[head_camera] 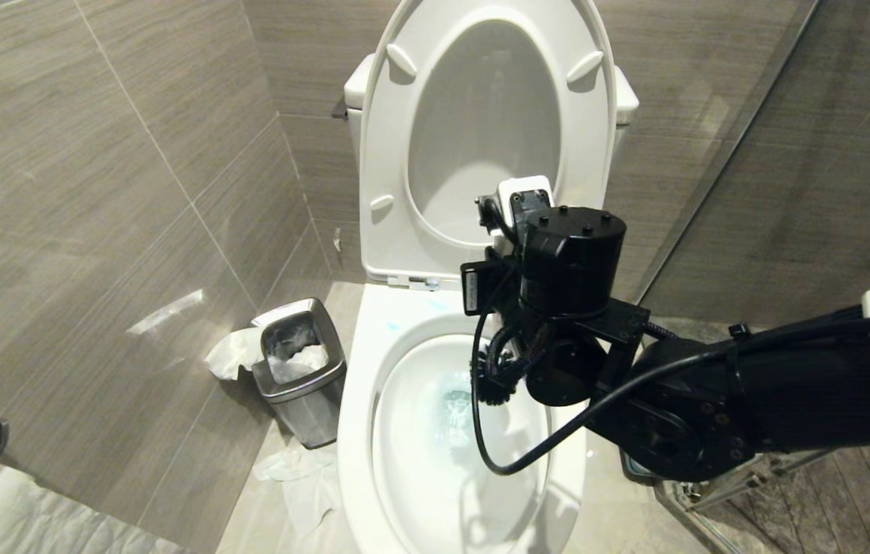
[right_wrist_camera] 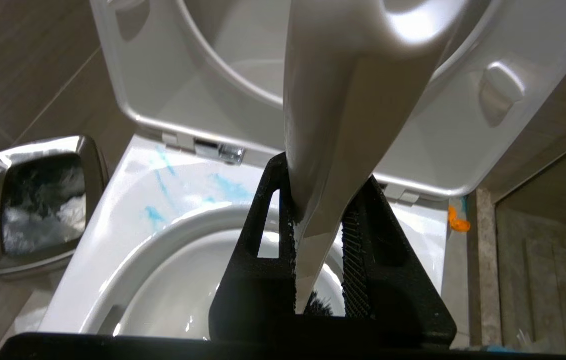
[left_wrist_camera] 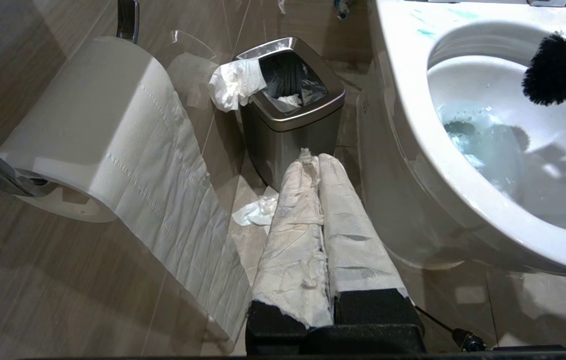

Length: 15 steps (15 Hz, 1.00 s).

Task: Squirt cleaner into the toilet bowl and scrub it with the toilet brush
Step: Scrub the toilet bowl

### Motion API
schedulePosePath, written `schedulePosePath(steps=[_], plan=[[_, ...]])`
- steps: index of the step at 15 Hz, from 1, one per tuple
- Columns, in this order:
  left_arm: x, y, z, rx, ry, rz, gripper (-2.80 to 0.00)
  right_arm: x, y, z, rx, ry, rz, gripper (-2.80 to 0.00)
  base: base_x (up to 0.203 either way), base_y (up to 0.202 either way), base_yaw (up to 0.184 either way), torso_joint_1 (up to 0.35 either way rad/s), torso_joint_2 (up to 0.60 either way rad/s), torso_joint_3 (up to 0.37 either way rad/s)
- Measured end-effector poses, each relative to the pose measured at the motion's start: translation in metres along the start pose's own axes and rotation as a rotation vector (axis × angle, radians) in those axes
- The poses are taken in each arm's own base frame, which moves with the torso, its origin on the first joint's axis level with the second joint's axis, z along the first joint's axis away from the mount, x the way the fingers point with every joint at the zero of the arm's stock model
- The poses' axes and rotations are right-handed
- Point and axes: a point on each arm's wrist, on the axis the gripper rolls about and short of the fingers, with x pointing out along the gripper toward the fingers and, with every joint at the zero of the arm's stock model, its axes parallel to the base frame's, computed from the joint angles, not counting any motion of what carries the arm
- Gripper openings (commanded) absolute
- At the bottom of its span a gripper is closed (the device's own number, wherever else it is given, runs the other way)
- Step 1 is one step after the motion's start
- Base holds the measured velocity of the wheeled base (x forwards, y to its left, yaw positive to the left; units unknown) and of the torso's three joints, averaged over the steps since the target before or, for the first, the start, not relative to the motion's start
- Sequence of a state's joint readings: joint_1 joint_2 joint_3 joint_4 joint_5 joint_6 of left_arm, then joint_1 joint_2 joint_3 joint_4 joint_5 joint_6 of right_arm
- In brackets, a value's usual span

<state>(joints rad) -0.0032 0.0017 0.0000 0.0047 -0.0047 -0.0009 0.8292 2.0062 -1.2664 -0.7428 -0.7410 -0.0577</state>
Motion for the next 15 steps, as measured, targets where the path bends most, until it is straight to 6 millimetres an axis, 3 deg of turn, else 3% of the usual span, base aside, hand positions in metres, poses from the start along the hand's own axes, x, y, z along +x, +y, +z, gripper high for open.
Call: schedulePosePath(steps=[3, 6, 15], plan=[[0.0, 0.0, 0.0, 0.0, 0.0, 0.0, -2.8, 0.002, 0.008, -0.003, -0.004, 0.028, 0.022, -2.8, 0.0, 0.0, 0.0, 0.0, 0.0, 0.0], [0.0, 0.0, 0.0, 0.0, 0.0, 0.0, -2.8, 0.015, 0.022, -0.023, 0.008, 0.052, 0.024, -2.8, 0.0, 0.0, 0.0, 0.0, 0.0, 0.0], [0.0, 0.0, 0.0, 0.0, 0.0, 0.0, -2.8, 0.067, 0.071, -0.112, 0.002, 0.116, 0.001, -2.8, 0.0, 0.0, 0.0, 0.0, 0.0, 0.0]])
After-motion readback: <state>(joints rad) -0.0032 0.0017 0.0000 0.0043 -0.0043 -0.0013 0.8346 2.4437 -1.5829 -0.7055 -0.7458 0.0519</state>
